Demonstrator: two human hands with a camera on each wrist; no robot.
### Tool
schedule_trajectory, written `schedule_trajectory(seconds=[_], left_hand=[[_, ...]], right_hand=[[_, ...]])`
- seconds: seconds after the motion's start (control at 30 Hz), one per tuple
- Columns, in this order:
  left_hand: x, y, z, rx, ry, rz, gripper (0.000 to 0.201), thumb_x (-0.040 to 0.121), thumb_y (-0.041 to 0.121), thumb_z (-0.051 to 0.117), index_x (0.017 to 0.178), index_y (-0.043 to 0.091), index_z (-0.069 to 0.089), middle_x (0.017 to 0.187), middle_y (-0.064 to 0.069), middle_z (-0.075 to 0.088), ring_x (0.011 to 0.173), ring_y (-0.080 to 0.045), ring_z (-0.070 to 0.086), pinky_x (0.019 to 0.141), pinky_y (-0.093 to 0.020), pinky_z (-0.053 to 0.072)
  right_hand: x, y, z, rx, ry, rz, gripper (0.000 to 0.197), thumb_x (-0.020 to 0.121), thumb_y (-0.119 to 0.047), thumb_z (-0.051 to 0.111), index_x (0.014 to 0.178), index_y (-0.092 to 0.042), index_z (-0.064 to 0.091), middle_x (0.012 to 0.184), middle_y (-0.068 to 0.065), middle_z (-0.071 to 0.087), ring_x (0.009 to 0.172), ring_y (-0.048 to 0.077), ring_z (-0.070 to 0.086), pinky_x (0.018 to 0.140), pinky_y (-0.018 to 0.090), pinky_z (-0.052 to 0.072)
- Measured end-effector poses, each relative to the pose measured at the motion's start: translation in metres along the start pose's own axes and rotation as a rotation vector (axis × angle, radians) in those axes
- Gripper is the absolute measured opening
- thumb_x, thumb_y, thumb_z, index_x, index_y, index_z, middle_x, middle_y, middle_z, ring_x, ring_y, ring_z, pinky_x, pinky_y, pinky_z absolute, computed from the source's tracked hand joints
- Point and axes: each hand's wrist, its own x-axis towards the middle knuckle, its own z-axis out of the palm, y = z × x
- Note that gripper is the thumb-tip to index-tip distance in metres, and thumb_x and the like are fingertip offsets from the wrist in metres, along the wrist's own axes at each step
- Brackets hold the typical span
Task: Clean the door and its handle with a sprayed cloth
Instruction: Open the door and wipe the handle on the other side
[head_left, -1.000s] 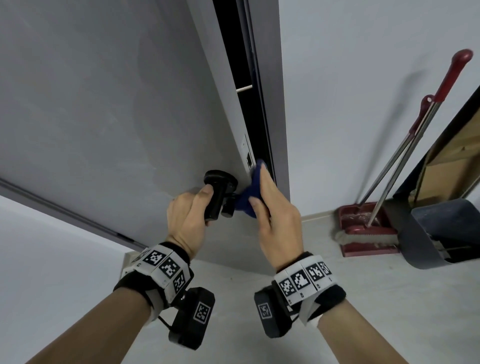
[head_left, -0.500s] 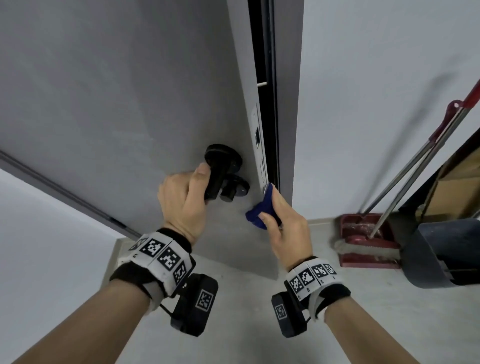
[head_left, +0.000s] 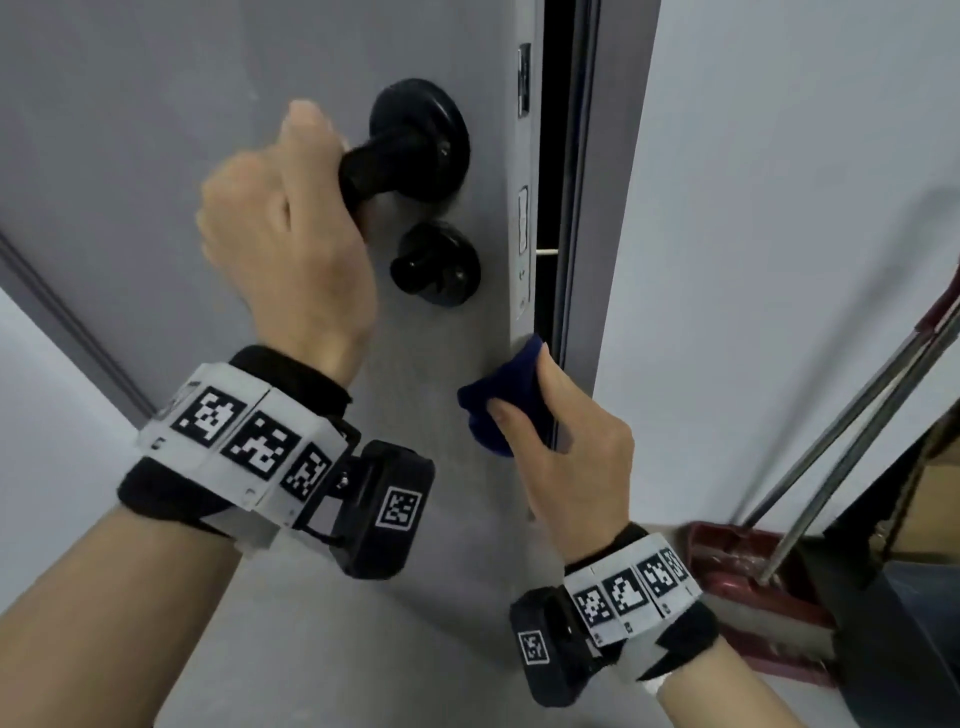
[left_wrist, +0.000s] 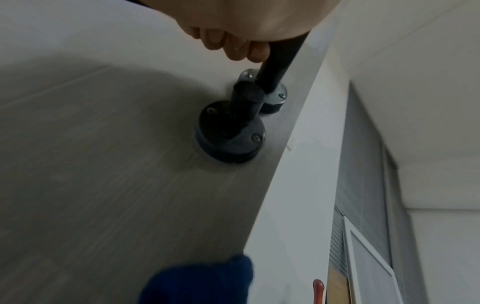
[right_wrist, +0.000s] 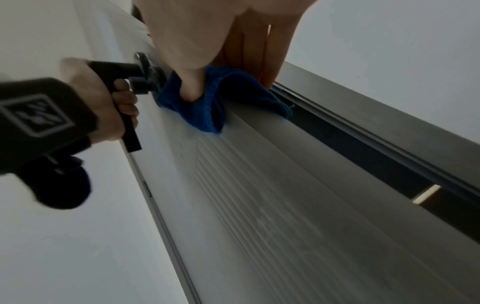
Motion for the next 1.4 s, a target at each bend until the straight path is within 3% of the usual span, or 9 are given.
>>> schedule_trajectory(seconds=[0.17, 0.27, 0.43, 0.67, 0.87, 1.07, 1.2, 1.3, 1.4], left_hand=[[-0.006, -0.007, 0.005, -0.017, 0.089, 0.118, 0.071, 0.083, 0.056, 0.029, 0.066, -0.011, 0.047, 0.066, -0.035, 0.051, 0.060, -0.048, 0.047, 0.056, -0.056, 0.039], [-0.010, -0.011, 0.006, 0.026, 0.116, 0.161, 0.075, 0.083, 0.058, 0.024, 0.073, -0.009, 0.055, 0.072, -0.029, 0.059, 0.068, -0.045, 0.054, 0.067, -0.058, 0.046], [-0.021, -0.010, 0.000, 0.042, 0.098, 0.196, 0.067, 0.085, 0.055, 0.023, 0.073, 0.002, 0.063, 0.070, -0.014, 0.063, 0.075, -0.038, 0.058, 0.076, -0.056, 0.047], [-0.015, -0.004, -0.028, 0.095, -0.140, 0.285, 0.056, 0.097, 0.039, 0.025, 0.081, -0.008, 0.051, 0.081, -0.025, 0.056, 0.081, -0.038, 0.048, 0.076, -0.054, 0.039], [0.002, -0.013, -0.031, 0.429, -0.270, 0.356, 0.061, 0.098, 0.047, 0.012, 0.092, 0.004, 0.055, 0.082, 0.005, 0.045, 0.086, -0.017, 0.037, 0.082, -0.035, 0.025], [-0.013, -0.032, -0.038, 0.450, -0.141, 0.432, 0.043, 0.099, 0.035, 0.037, 0.140, 0.029, 0.049, 0.149, 0.003, 0.040, 0.138, -0.019, 0.033, 0.118, -0.047, 0.020], [-0.051, -0.076, -0.047, 0.401, -0.218, 0.275, 0.070, 0.096, 0.023, 0.048, 0.159, 0.022, 0.018, 0.167, 0.004, 0.007, 0.149, -0.003, 0.007, 0.120, -0.021, 0.003], [-0.068, -0.104, -0.049, 0.417, -0.379, 0.140, 0.081, 0.098, 0.017, 0.052, 0.160, 0.023, 0.001, 0.168, 0.009, -0.005, 0.152, -0.002, -0.002, 0.121, -0.024, 0.003], [-0.082, -0.115, -0.043, 0.396, -0.564, -0.019, 0.081, 0.100, 0.022, 0.049, 0.159, 0.029, -0.005, 0.167, 0.013, -0.002, 0.152, -0.002, 0.003, 0.120, -0.022, 0.009]], right_hand=[[-0.044, 0.049, 0.020, -0.049, 0.018, 0.002, 0.058, 0.088, -0.054, 0.058, 0.141, -0.032, 0.054, 0.094, -0.020, 0.070, 0.087, -0.001, 0.067, 0.077, 0.018, 0.056], [-0.071, 0.087, 0.030, -0.092, 0.031, -0.006, 0.056, 0.089, -0.046, 0.068, 0.141, -0.028, 0.056, 0.094, -0.020, 0.070, 0.085, -0.002, 0.066, 0.076, 0.008, 0.050], [-0.086, 0.104, 0.032, -0.053, -0.059, -0.015, 0.056, 0.094, -0.042, 0.063, 0.147, -0.036, 0.045, 0.117, -0.022, 0.067, 0.109, -0.003, 0.062, 0.093, 0.015, 0.050], [-0.019, 0.023, 0.020, 0.033, 0.006, -0.157, 0.062, 0.099, -0.036, 0.054, 0.155, -0.020, 0.034, 0.144, -0.007, 0.055, 0.130, 0.004, 0.051, 0.106, 0.017, 0.041], [0.055, -0.029, -0.002, -0.002, -0.009, -0.288, 0.053, 0.100, -0.028, 0.056, 0.150, -0.018, 0.039, 0.132, -0.002, 0.062, 0.117, 0.014, 0.059, 0.099, 0.033, 0.049], [0.019, 0.018, -0.001, 0.016, -0.036, -0.191, 0.055, 0.096, -0.029, 0.065, 0.147, -0.027, 0.046, 0.121, -0.012, 0.067, 0.111, 0.007, 0.062, 0.095, 0.029, 0.052], [-0.022, 0.076, 0.010, 0.039, -0.044, -0.035, 0.050, 0.088, -0.037, 0.071, 0.137, -0.037, 0.058, 0.105, -0.016, 0.072, 0.098, 0.006, 0.067, 0.088, 0.033, 0.057], [-0.046, 0.109, 0.020, 0.101, -0.049, 0.116, 0.051, 0.082, -0.029, 0.080, 0.123, -0.050, 0.059, 0.099, -0.022, 0.074, 0.096, 0.001, 0.069, 0.087, 0.027, 0.057], [-0.059, 0.133, 0.023, 0.071, -0.089, 0.178, 0.052, 0.080, -0.027, 0.083, 0.128, -0.035, 0.065, 0.100, -0.019, 0.075, 0.095, 0.002, 0.069, 0.084, 0.021, 0.056]])
